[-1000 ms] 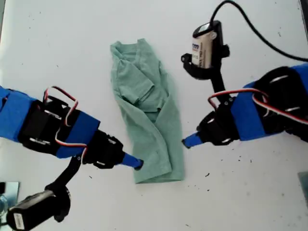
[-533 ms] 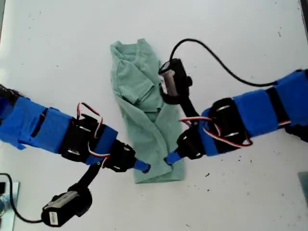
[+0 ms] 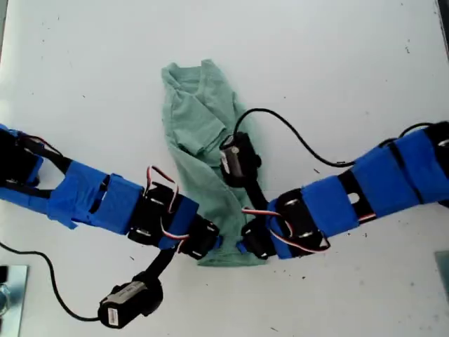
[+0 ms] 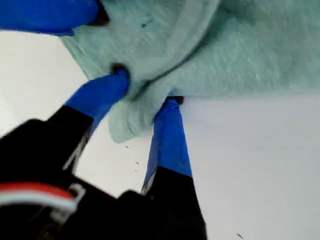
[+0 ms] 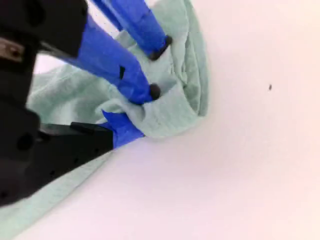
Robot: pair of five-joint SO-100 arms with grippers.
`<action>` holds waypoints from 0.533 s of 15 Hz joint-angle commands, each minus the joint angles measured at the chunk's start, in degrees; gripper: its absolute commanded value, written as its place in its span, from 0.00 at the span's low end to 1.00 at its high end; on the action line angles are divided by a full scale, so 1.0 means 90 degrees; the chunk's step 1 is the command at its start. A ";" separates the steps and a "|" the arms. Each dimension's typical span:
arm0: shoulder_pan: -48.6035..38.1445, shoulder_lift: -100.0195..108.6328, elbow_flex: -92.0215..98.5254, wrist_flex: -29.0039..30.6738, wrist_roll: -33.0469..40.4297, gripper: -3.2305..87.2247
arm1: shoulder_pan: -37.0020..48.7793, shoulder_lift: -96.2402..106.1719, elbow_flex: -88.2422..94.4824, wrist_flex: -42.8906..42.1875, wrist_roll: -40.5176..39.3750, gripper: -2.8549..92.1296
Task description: Fold t shirt
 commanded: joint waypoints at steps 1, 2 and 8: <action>0.0059 0.0439 -0.0039 0.0020 0.0293 0.03 | -0.0107 0.0078 -0.0400 0.0352 -0.0195 0.04; 0.0137 0.0742 -0.0107 0.0039 0.0459 0.03 | -0.0107 0.0166 -0.0937 0.0605 -0.0566 0.04; 0.0771 0.2568 -0.0117 -0.0234 0.1172 0.03 | -0.0801 0.1699 -0.2187 0.0576 -0.2314 0.04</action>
